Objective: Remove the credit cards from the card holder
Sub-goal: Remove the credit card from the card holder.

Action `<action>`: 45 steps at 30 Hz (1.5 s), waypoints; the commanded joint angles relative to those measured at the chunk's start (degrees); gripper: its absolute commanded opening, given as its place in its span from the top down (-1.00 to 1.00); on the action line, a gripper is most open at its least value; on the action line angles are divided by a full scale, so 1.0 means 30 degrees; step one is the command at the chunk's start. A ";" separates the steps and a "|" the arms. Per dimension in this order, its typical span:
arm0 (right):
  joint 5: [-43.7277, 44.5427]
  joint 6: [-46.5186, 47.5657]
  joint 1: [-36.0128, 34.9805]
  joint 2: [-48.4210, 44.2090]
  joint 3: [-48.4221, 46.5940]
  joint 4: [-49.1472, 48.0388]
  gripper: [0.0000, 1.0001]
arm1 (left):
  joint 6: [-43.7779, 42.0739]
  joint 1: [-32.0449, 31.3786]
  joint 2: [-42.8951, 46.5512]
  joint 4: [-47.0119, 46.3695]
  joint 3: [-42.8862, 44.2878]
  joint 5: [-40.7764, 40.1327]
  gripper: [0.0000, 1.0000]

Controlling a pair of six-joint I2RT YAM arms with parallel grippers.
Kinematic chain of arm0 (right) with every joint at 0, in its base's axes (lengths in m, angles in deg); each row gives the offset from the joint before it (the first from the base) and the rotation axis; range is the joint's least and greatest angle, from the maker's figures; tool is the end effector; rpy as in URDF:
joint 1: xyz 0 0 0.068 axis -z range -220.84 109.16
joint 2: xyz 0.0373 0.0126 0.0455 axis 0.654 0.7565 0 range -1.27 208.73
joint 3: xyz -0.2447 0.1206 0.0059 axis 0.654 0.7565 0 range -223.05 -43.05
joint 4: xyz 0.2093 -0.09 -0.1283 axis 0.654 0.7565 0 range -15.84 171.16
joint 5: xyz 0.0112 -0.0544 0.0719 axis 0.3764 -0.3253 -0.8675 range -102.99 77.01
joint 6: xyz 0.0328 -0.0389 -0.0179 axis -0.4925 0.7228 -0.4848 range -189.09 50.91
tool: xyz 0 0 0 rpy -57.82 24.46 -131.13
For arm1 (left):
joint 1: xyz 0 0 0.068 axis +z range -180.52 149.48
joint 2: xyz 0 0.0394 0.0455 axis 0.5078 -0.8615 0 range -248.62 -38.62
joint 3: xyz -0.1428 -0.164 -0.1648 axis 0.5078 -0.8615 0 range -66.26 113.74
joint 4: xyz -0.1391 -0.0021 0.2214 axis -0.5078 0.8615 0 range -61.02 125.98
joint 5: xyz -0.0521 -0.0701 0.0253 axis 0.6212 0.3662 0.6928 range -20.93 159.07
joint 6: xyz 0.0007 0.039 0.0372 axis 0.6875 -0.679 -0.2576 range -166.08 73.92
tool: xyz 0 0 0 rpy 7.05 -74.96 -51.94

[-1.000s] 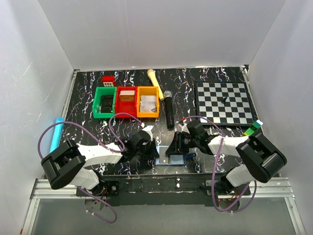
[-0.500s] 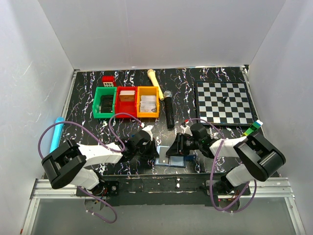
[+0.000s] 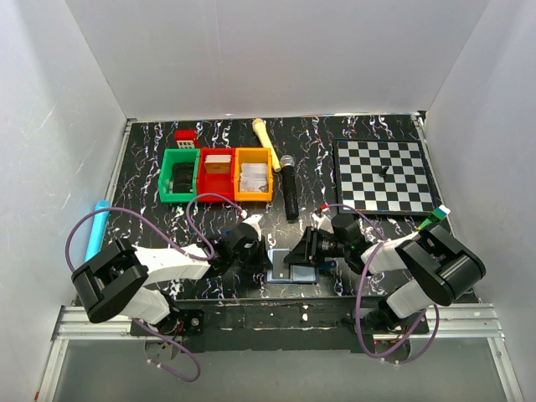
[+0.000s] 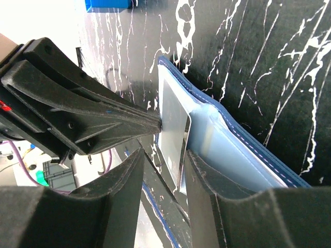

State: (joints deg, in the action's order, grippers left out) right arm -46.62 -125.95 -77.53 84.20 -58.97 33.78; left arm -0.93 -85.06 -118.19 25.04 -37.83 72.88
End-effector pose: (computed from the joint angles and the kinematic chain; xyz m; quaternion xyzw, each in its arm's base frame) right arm 0.1737 0.1541 0.1175 0.0004 0.8384 0.5240 0.1501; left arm 0.1415 -0.2026 0.1397 0.0883 0.9264 -0.2986 0.2115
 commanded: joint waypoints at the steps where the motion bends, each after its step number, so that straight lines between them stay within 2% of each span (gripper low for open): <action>1: -0.0538 -0.0528 0.0041 0.0366 0.0122 -0.2125 0.13 | -0.0019 0.0017 -0.0313 0.0407 -0.0510 -0.0451 1.00; 25: -0.1857 -0.0733 0.0071 0.1978 -0.0464 -0.2858 0.17 | -0.0019 -0.0129 -0.0986 -0.0472 -0.0510 0.0311 1.00; 45: -0.1448 -0.0149 0.0217 0.0456 0.0122 -0.1365 0.27 | 0.0714 -0.0158 -0.1045 0.0699 -0.0569 -0.0832 1.00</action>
State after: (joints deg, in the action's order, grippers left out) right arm -50.64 -127.39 -77.18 87.59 -59.00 30.02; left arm 1.62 -85.08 -119.78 21.23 -38.55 73.34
